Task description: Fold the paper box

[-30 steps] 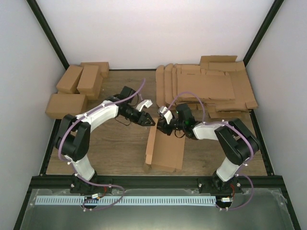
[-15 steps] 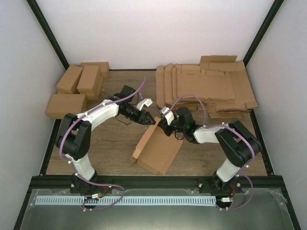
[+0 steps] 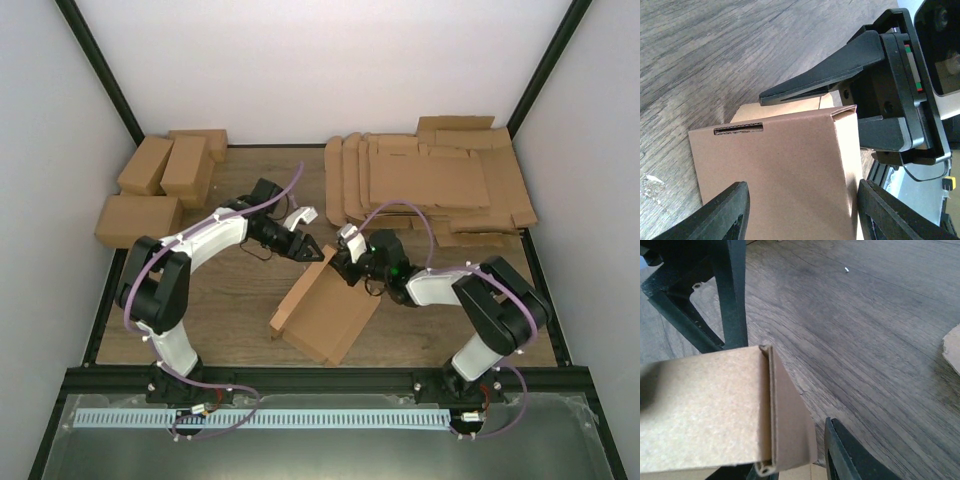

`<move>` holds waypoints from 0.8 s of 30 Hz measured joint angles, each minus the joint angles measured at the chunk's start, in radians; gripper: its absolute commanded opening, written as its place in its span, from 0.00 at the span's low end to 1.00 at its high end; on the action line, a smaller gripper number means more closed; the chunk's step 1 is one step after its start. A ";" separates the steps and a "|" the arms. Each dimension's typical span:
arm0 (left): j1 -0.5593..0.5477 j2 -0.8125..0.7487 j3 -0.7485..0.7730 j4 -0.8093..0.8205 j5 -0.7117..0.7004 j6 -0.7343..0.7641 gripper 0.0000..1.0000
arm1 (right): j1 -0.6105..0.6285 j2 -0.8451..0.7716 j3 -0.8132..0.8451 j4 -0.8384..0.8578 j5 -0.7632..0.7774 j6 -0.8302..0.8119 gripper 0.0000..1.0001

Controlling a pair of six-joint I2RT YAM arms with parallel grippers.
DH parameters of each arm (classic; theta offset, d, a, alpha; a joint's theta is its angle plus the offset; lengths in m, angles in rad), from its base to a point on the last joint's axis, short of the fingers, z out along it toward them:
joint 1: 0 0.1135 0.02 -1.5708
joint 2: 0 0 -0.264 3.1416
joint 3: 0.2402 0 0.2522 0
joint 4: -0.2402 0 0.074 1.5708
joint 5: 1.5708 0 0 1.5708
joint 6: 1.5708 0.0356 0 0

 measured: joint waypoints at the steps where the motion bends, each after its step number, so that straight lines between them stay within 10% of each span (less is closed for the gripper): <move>1: 0.000 0.000 0.000 0.000 0.000 0.000 0.60 | 0.002 0.003 0.001 0.003 0.002 0.001 0.25; 15: 0.000 -0.019 -0.028 0.029 -0.008 -0.018 0.62 | 0.055 0.105 0.003 0.134 0.113 0.034 0.05; 17: 0.001 -0.027 -0.035 0.044 -0.018 -0.029 0.67 | 0.060 0.106 0.003 0.139 0.134 0.037 0.05; 19: 0.003 -0.043 -0.042 0.057 -0.039 -0.037 0.96 | 0.061 0.105 0.003 0.138 0.150 0.037 0.04; 24: 0.004 -0.116 -0.072 0.051 -0.137 -0.057 1.00 | 0.062 0.052 -0.007 0.106 0.206 0.061 0.01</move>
